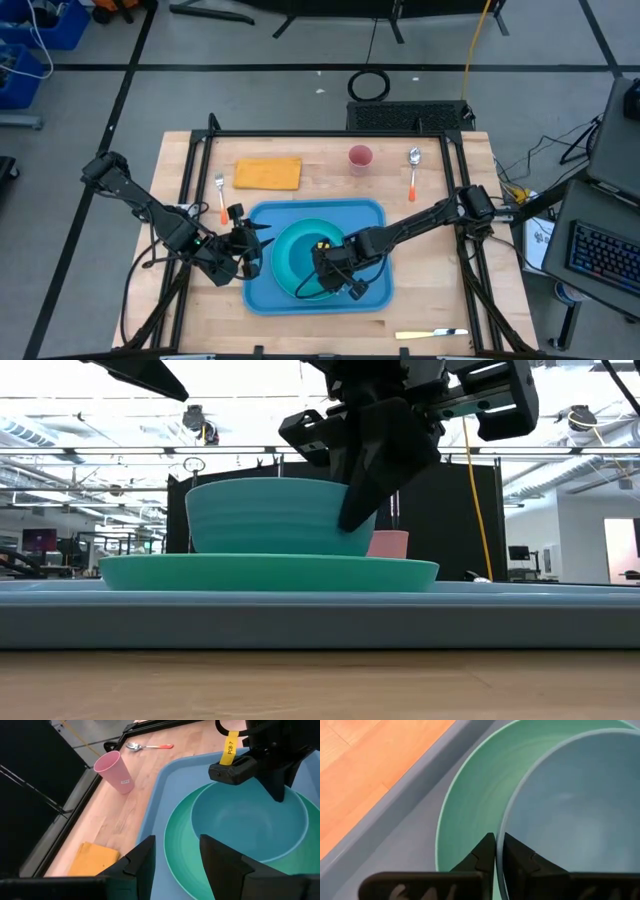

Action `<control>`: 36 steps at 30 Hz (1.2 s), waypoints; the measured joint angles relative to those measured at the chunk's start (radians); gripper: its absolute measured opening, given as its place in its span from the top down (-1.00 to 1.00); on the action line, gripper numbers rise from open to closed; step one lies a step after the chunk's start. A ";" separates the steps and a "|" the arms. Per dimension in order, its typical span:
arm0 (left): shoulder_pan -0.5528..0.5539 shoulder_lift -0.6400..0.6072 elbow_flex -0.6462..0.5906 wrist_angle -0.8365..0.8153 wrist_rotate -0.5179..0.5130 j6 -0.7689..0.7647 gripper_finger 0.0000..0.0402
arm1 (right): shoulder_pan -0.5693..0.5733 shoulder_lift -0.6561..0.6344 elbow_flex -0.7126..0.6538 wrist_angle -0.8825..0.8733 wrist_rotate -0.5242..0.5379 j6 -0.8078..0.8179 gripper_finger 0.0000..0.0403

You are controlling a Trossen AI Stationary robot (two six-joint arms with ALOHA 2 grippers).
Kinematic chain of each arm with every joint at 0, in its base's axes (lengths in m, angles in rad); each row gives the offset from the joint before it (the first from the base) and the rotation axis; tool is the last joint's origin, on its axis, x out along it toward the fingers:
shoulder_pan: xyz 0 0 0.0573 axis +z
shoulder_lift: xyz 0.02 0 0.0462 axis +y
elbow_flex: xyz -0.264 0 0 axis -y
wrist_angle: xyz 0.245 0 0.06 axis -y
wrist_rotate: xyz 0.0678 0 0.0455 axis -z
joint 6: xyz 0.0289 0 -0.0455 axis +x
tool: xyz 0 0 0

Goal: Set up tray
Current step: Put the blue bowl on top of the green plate, then put the pink cup on top of the blue tray

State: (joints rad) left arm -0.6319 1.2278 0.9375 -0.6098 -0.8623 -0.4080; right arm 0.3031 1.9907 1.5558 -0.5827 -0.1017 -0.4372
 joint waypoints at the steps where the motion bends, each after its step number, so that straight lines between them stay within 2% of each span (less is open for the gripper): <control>1: 0.000 0.000 0.000 0.000 0.000 0.000 0.21 | 0.000 0.000 0.000 0.000 0.000 0.003 0.85; 11: 0.000 0.000 0.000 0.000 0.000 0.001 0.21 | 0.000 0.000 0.000 0.027 0.027 0.006 0.41; 16: 0.000 0.000 0.000 0.000 0.000 0.002 0.21 | 0.000 -0.007 0.000 0.032 0.028 0.006 0.27; 23: 0.000 0.000 0.000 0.000 0.000 0.001 0.21 | 0.006 -0.007 0.000 0.031 0.044 0.006 0.20; 30: 0.000 0.000 0.000 -0.002 0.000 -0.001 0.21 | 0.042 -0.067 0.000 0.020 0.204 0.007 0.19; 36: 0.000 0.001 0.000 -0.015 0.000 -0.014 0.21 | 0.076 -0.143 0.000 0.016 0.294 0.021 0.20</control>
State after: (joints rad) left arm -0.6319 1.2285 0.9371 -0.6249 -0.8626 -0.4217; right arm 0.3787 1.8475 1.5558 -0.5666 0.1924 -0.4159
